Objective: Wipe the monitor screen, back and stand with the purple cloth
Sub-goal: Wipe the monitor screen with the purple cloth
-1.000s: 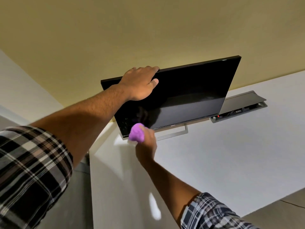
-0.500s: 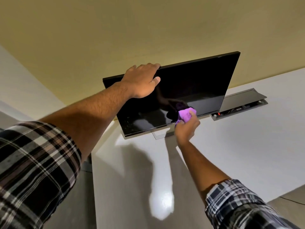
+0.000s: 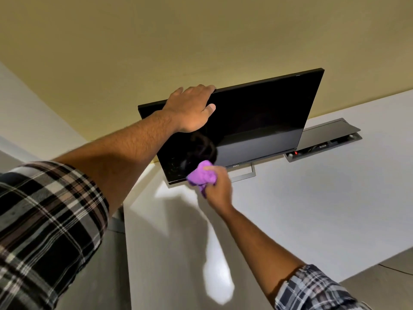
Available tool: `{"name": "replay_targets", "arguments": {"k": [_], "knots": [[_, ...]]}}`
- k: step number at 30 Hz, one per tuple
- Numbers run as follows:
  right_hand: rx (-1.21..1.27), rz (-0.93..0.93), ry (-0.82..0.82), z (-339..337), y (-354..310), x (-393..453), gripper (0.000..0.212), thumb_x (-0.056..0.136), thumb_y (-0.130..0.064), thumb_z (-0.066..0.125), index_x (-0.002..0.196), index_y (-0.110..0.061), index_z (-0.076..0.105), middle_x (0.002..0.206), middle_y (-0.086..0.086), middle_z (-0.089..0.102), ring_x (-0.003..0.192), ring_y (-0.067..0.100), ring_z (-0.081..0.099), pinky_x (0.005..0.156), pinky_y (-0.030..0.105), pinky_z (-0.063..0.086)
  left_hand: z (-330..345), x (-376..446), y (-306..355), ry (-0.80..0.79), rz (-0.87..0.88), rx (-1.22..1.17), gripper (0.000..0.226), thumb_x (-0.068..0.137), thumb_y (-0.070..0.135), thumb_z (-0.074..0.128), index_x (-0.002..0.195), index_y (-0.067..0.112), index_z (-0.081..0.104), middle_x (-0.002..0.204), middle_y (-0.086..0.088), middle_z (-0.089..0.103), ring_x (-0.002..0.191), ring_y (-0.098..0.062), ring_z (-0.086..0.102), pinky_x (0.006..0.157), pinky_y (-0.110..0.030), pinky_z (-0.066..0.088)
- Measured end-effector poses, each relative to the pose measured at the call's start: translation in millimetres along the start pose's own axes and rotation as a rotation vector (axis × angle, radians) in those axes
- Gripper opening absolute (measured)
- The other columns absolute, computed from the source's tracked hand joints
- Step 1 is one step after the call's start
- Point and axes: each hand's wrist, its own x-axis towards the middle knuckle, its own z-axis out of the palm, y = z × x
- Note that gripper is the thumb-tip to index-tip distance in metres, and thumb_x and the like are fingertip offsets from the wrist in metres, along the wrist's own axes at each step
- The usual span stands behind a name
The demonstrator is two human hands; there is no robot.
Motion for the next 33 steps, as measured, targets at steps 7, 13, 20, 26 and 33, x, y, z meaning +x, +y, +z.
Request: {"name": "replay_targets", "arguments": {"k": [7, 13, 20, 26, 33], "knots": [[0.189, 0.454, 0.609, -117.8, 49.5, 67.5, 0.071, 0.076, -0.001, 0.054, 0.14, -0.032, 0.05, 0.143, -0.004, 0.054, 0.127, 0.024, 0.061, 0.108, 0.047, 0.052, -0.9, 0.8, 1.1, 0.022, 0.009, -0.003, 0.051, 0.106, 0.039, 0.037, 0.152, 0.018, 0.029, 0.143, -0.007, 0.05, 0.133, -0.031, 0.047, 0.114, -0.051, 0.03], [0.171, 0.501, 0.533, -100.8, 23.7, 66.9, 0.064, 0.085, 0.012, 0.058, 0.142, -0.016, 0.052, 0.143, 0.003, 0.051, 0.128, 0.025, 0.059, 0.097, 0.019, 0.04, -3.1, 1.3, 1.3, 0.013, -0.003, -0.027, 0.053, 0.106, 0.037, 0.039, 0.155, 0.021, 0.029, 0.151, -0.003, 0.046, 0.137, -0.028, 0.043, 0.113, -0.043, 0.03], [0.193, 0.197, 0.022, -10.3, -6.2, 15.9, 0.032, 0.062, 0.006, 0.049, 0.078, -0.019, 0.061, 0.079, 0.007, 0.059, 0.074, 0.016, 0.06, 0.057, 0.031, 0.05, 2.8, 1.8, -1.2, 0.005, -0.023, -0.02, 0.052, 0.104, 0.036, 0.04, 0.154, 0.023, 0.028, 0.155, -0.002, 0.042, 0.144, -0.023, 0.037, 0.121, -0.047, 0.023], [0.245, 0.031, -0.195, -47.0, -34.8, 18.2, 0.025, 0.064, -0.003, 0.046, 0.079, -0.015, 0.062, 0.071, 0.011, 0.065, 0.063, 0.03, 0.061, 0.049, 0.046, 0.048, 1.7, -1.3, 7.5, -0.03, -0.062, -0.012, 0.057, 0.107, 0.038, 0.033, 0.159, 0.028, 0.012, 0.167, -0.001, 0.017, 0.156, -0.017, 0.001, 0.123, -0.055, -0.006], [0.196, 0.078, 0.145, -99.1, -30.1, 34.5, 0.058, 0.084, -0.011, 0.065, 0.138, -0.026, 0.05, 0.131, -0.005, 0.061, 0.118, 0.011, 0.062, 0.098, 0.03, 0.054, 4.3, -47.4, -28.0, 0.329, -0.256, -0.231, 0.056, 0.108, 0.034, 0.036, 0.16, 0.02, 0.02, 0.166, 0.001, 0.022, 0.156, -0.022, -0.002, 0.124, -0.05, -0.007]]}}
